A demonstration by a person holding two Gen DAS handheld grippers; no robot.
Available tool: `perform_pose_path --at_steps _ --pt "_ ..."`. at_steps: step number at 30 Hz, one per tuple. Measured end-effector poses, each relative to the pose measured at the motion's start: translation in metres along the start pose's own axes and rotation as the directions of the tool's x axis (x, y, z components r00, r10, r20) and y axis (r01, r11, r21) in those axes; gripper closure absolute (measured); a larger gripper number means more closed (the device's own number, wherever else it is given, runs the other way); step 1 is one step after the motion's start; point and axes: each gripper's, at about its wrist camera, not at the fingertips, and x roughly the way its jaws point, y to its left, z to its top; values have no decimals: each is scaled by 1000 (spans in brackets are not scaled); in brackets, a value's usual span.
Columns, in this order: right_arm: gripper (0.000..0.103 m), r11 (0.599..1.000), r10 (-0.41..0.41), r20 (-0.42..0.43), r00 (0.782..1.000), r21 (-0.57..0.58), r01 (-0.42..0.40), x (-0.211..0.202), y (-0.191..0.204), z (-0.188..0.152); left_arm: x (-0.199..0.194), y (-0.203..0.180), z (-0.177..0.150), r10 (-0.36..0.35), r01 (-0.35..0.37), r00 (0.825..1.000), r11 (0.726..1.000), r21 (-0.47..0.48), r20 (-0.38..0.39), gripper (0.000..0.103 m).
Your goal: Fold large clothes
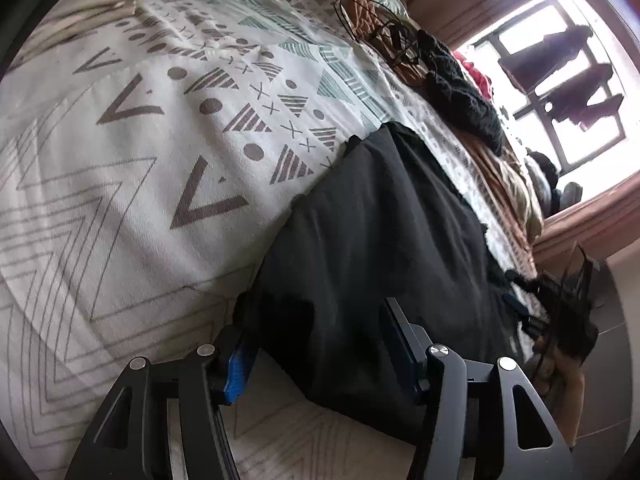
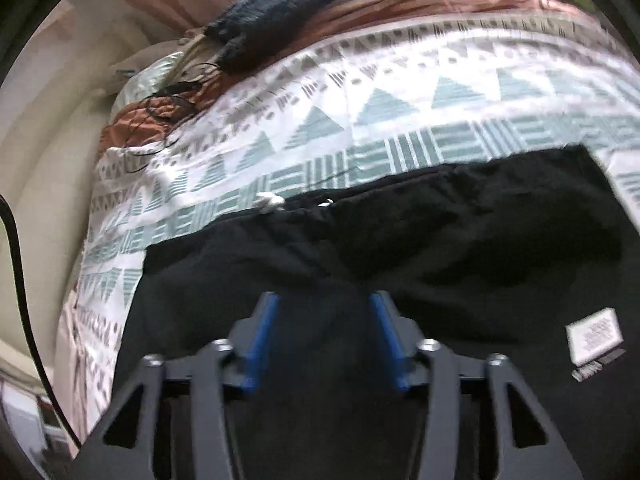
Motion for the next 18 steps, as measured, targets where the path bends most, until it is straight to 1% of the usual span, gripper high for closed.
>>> perform_pose_path --at_steps 3,5,8,13,18 --pt "51 1000 17 6 1000 4 -17 -20 1 -16 -1 6 -1 -38 37 999 998 -47 -15 44" --pt "51 999 34 17 999 30 -35 -35 0 -35 -2 10 -1 -62 60 998 996 -72 -22 44" --pt "51 998 51 18 999 27 -52 -48 1 -58 -3 13 0 -86 83 996 992 -98 -30 44" --pt "51 997 62 29 998 46 -63 -73 -2 -104 -6 14 -3 -98 93 994 990 -110 -41 44" --pt "51 997 61 35 997 38 -63 -86 4 -133 -6 15 -4 -95 90 994 990 -110 -46 44"
